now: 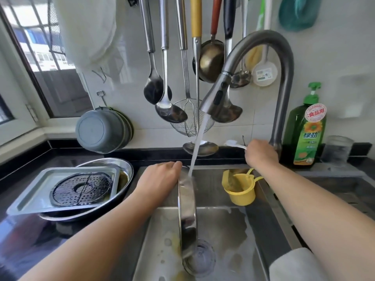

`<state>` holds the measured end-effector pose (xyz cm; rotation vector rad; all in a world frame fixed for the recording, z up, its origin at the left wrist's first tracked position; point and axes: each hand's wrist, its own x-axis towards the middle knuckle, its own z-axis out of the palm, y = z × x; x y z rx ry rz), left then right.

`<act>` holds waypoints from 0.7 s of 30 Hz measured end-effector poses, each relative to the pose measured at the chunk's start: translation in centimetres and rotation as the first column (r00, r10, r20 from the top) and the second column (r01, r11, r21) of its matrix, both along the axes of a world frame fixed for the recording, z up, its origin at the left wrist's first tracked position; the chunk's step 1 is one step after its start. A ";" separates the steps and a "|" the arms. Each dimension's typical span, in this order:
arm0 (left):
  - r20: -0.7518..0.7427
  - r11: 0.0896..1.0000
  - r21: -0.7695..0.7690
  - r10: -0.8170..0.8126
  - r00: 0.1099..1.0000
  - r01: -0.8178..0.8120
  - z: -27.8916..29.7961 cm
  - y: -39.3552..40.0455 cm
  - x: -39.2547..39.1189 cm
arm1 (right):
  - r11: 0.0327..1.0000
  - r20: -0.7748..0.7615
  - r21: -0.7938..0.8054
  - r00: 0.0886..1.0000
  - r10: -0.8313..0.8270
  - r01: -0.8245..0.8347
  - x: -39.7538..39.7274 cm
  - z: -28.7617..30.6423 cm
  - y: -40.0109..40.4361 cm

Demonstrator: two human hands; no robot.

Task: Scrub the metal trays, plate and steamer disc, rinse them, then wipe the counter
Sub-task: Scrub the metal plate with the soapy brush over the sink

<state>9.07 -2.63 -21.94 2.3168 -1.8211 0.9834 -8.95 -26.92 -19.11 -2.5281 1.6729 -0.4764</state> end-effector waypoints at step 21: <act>-0.893 0.940 -0.132 0.025 0.449 -0.314 -3.0 7.0 -4.0 | 0.949 0.192 0.207 0.961 0.197 -0.236 -6.5 -1.7 8.1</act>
